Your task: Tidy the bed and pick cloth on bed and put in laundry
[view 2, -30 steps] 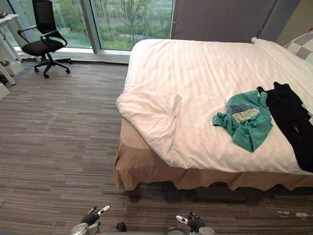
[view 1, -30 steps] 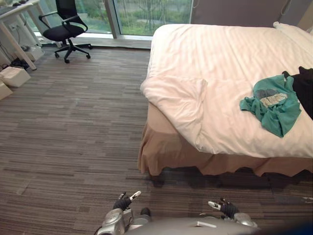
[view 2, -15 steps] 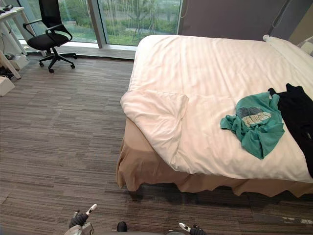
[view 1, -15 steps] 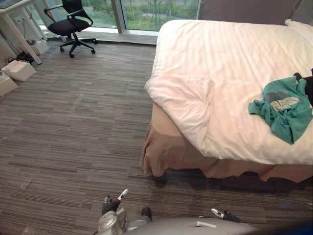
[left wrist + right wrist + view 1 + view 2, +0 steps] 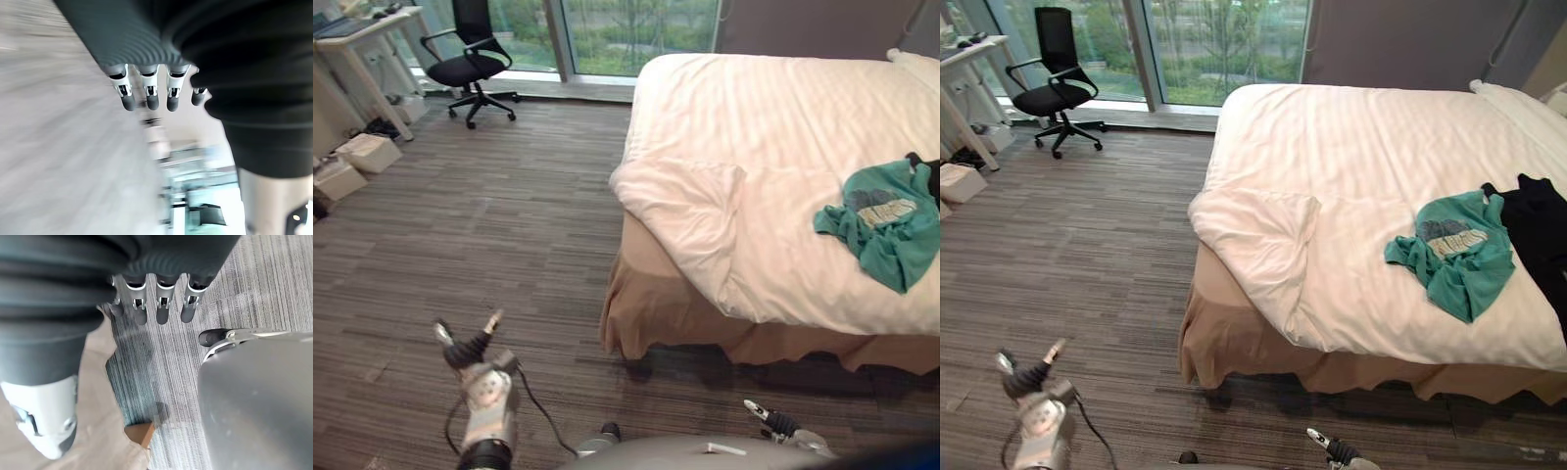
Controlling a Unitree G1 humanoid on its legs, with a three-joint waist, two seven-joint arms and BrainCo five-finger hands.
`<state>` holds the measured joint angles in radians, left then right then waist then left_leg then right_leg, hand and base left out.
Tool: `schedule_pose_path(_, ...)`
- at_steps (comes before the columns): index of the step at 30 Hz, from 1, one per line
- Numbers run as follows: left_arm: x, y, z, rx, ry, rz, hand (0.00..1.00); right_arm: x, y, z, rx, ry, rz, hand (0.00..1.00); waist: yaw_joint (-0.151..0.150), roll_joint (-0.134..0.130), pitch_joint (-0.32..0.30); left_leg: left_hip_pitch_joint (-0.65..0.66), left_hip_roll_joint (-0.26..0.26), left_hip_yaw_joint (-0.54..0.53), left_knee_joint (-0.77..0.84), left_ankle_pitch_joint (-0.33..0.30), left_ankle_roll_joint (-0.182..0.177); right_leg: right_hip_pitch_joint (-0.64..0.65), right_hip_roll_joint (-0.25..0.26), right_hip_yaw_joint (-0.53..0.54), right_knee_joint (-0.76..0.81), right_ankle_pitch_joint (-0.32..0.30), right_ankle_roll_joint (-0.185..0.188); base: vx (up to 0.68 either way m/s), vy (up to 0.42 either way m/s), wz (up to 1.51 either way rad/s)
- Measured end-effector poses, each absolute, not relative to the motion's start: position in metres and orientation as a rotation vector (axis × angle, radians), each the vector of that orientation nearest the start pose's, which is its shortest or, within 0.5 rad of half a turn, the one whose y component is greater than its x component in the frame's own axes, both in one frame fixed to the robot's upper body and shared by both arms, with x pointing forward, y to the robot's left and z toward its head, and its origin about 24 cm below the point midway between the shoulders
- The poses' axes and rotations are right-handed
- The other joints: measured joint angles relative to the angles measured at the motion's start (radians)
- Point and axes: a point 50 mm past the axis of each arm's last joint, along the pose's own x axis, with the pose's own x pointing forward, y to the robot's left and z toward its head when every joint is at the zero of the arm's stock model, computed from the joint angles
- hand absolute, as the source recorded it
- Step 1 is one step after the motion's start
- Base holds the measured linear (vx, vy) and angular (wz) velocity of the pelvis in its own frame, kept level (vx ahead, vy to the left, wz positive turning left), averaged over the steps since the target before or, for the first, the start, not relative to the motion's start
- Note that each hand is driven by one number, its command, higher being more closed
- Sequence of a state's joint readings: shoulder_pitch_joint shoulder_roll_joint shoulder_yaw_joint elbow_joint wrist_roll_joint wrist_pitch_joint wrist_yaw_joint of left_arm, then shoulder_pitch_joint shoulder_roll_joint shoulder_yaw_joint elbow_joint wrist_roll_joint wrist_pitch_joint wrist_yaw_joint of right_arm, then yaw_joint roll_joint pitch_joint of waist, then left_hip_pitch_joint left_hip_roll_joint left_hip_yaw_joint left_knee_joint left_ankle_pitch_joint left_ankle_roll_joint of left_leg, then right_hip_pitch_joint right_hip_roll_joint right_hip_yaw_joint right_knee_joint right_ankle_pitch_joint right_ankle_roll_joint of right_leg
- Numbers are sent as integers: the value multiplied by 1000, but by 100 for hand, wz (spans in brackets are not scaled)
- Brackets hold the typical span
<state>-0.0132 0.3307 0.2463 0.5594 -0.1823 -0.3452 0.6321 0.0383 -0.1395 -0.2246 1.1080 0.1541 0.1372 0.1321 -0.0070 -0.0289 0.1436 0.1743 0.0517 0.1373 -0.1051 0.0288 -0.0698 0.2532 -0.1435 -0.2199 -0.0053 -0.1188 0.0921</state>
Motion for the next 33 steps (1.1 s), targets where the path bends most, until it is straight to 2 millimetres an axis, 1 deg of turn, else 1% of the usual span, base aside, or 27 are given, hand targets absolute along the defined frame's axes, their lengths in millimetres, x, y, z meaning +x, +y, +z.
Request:
schedule_pose_path(1, 209, 323, 5, 203, 44, 963, 0, 87, -219, -163, 246, 1216, -253, 0, -2, 0, 0, 1, -1, 7, 0, -2, 0, 0, -1, 7, -4, 1, 1, 87, 14, -25)
schedule_pose_path(2, 223, 323, 22, 257, -22, 929, 0, 87, -219, -163, 249, 1215, -252, 0, -4, 1, 0, 3, -2, 18, 0, -7, -2, 2, -2, 17, -12, 4, 3, 103, 4, -20)
schedule_pose_path(4, 240, 321, 42, 336, -84, 863, 0, 85, -220, -163, 252, 1216, -257, 0, -10, 1, 2, 1, -2, 23, 2, -8, -4, 0, -3, 18, -15, 6, 4, 77, -12, -11)
schedule_pose_path(5, 245, 319, 47, 368, -97, 837, 0, 84, -220, -163, 254, 1215, -261, 0, -14, 1, 2, 2, -2, 27, 4, -9, -5, 0, -3, 19, -15, 6, 4, 63, -19, -11)
schedule_pose_path(7, 258, 311, 55, 503, -112, 738, 0, 81, -222, -163, 261, 1214, -279, 0, -21, 6, 5, 20, -1, 68, 6, -9, -6, 3, -2, 37, -14, 8, 3, 64, -18, -33)
schedule_pose_path(9, 261, 311, 58, 561, -119, 708, 0, 85, -224, -162, 262, 1196, -286, 0, -31, 13, 9, 30, 1, 92, 6, -9, -6, 3, -2, 51, -14, 12, 1, 19, -15, -35)
schedule_pose_path(10, 265, 315, 63, 589, -126, 684, 0, 85, -225, -161, 264, 1190, -293, 0, -37, 19, 13, 37, 3, 108, 7, -9, -6, 1, -1, 60, -13, 15, -3, 2, -28, -31)
schedule_pose_path(11, 270, 321, 77, 621, -157, 645, 0, 80, -226, -162, 263, 1197, -299, 0, -40, 22, 15, 42, 5, 121, 7, -9, -6, 0, 1, 70, -12, 15, -3, -6, -29, -28)
schedule_pose_path(12, 274, 323, 85, 635, -179, 622, 0, 77, -226, -163, 263, 1204, -303, 0, -40, 25, 16, 44, 7, 125, 7, -9, -6, -1, 1, 72, -9, 15, -4, -21, -32, -19)
schedule_pose_path(13, 282, 323, 100, 655, -222, 582, 0, 70, -227, -164, 262, 1220, -315, 0, -42, 35, 21, 47, 12, 128, 7, -9, -6, -9, 1, 72, 8, 15, -4, -45, -20, -11)
schedule_pose_path(14, 290, 319, 112, 676, -257, 542, 0, 64, -229, -164, 259, 1231, -331, 0, -45, 49, 25, 42, 17, 130, 7, -10, -6, -35, 3, 72, 32, 15, -4, -81, -11, -9)
schedule_pose_path(15, 294, 316, 117, 686, -273, 522, 0, 62, -229, -164, 257, 1237, -337, 0, -47, 56, 22, 33, 18, 131, 7, -13, -4, -47, 3, 72, 42, 15, -4, -85, 10, -5)
schedule_pose_path(16, 300, 309, 123, 694, -298, 495, 0, 60, -230, -165, 253, 1241, -347, 0, -55, 68, 19, 9, 17, 131, 7, -17, 0, -76, 3, 72, 55, 15, -4, -95, 7, -3)
schedule_pose_path(17, 306, 302, 125, 724, -299, 470, 0, 61, -229, -165, 251, 1239, -351, 0, -59, 74, 23, -15, 16, 133, 20, -19, 5, -99, -2, 75, 63, 15, -4, -80, 8, -5)
schedule_pose_path(19, 312, 293, 125, 758, -289, 434, 0, 62, -227, -165, 254, 1237, -350, 0, -62, 75, 31, -45, 14, 154, 59, -36, 15, -130, -9, 97, 79, 15, -4, -112, 34, -26)
schedule_pose_path(20, 316, 287, 123, 810, -275, 409, 0, 63, -225, -165, 252, 1239, -346, 0, -62, 76, 35, -67, 17, 169, 92, -54, 19, -153, -11, 114, 93, 14, -3, -115, 48, -37)
schedule_pose_path(21, 318, 284, 123, 835, -271, 400, 0, 63, -224, -165, 257, 1236, -348, 0, -64, 75, 36, -78, 19, 174, 103, -59, 19, -165, -11, 120, 99, 14, -3, -111, 42, -34)
schedule_pose_path(22, 322, 279, 126, 861, -275, 391, 0, 65, -224, -165, 270, 1226, -358, 0, -65, 74, 37, -98, 21, 181, 116, -70, 16, -186, -12, 129, 110, 13, -2, -134, 27, -18)
schedule_pose_path(23, 328, 274, 132, 886, -289, 391, 0, 66, -223, -164, 284, 1220, -371, 0, -71, 74, 40, -132, 25, 189, 132, -82, 20, -219, -12, 138, 127, 3, -8, -141, 30, -20)
schedule_pose_path(24, 335, 268, 143, 888, -317, 392, 0, 70, -224, -163, 291, 1200, -377, 0, -75, 75, 48, -159, 31, 209, 146, -83, 21, -253, -11, 152, 141, 1, -6, -110, 15, -18)
schedule_pose_path(25, 338, 266, 148, 890, -328, 397, 0, 72, -224, -162, 294, 1192, -380, 0, -75, 75, 55, -168, 35, 225, 150, -83, 21, -270, -11, 158, 149, 1, -6, -68, 9, -26)
schedule_pose_path(27, 349, 256, 165, 924, -360, 414, 0, 86, -223, -159, 288, 1151, -365, 0, -79, 77, 69, -227, 55, 274, 189, -93, 23, -335, -7, 181, 168, 8, -8, -31, -4, -25)
schedule_pose_path(28, 352, 253, 170, 932, -374, 416, 0, 89, -223, -158, 284, 1142, -362, 0, -83, 77, 80, -240, 61, 285, 204, -99, 24, -345, -6, 182, 171, 10, -7, 14, -14, -13)
schedule_pose_path(30, 364, 236, 196, 953, -440, 433, 0, 106, -222, -153, 294, 1082, -359, 0, -84, 71, 107, -335, 96, 306, 303, -127, 27, -425, -2, 197, 210, 14, -1, 27, -8, -14)
schedule_pose_path(31, 367, 234, 202, 952, -453, 449, 0, 113, -220, -151, 300, 1058, -353, 0, -84, 69, 112, -361, 107, 315, 328, -134, 27, -447, 2, 205, 220, 14, -1, 39, 18, -11)
schedule_pose_path(32, 372, 229, 213, 946, -470, 476, 0, 125, -219, -146, 300, 1014, -345, 0, -89, 66, 126, -406, 122, 338, 377, -137, 28, -479, 3, 209, 235, 14, -1, 46, 27, 3)
schedule_pose_path(33, 375, 225, 218, 936, -477, 480, 0, 130, -218, -144, 310, 993, -346, 0, -91, 65, 131, -425, 130, 356, 401, -136, 30, -494, 3, 208, 241, 14, -2, 66, 25, 11)
